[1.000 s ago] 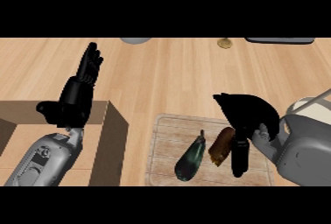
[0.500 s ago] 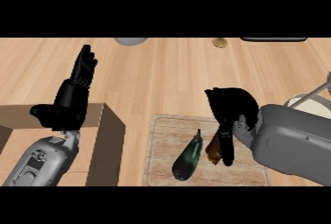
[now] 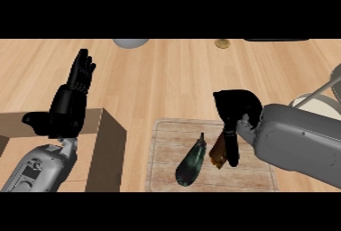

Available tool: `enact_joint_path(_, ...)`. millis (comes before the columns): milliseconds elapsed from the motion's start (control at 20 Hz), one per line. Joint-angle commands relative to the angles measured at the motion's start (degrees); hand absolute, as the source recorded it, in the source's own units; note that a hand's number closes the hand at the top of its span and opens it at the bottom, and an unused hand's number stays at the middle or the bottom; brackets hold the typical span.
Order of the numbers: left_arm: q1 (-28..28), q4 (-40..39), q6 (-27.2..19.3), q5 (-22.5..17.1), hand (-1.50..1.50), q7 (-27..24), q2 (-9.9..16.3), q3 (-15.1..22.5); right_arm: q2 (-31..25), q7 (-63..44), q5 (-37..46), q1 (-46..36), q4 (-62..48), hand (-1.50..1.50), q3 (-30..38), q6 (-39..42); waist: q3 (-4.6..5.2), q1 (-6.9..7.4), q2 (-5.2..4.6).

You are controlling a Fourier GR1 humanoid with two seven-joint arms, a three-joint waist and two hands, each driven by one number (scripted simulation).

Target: Pick the sweet potato from the cutting board and place it in the tiered basket

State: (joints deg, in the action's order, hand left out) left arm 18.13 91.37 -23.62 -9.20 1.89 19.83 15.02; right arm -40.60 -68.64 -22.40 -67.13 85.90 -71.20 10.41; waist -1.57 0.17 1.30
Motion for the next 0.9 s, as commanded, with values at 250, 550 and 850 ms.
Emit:
enact_joint_path(250, -6.4, -3.2, -0.5, 1.0, 0.0, -0.1, -1.3, 2.4, 3.2, -9.4, 0.3, 0.5, -0.3, -1.5, -1.8, -2.4, 1.71, -0.5, -1.01)
enact_joint_path(550, -7.6, -1.3, -1.1, 1.7, 0.0, 0.6, -2.4, 4.4, 4.4, -8.7, 0.6, 3.6, 0.4, -1.5, -4.4, -5.2, 1.68, -0.77, -0.82)
enact_joint_path(850, -5.2, -3.3, -1.7, 2.4, 0.0, 1.0, -1.7, 2.9, 5.9, -7.9, -0.5, 2.7, -3.0, -1.5, -4.0, -5.0, 1.66, -0.73, -1.14)
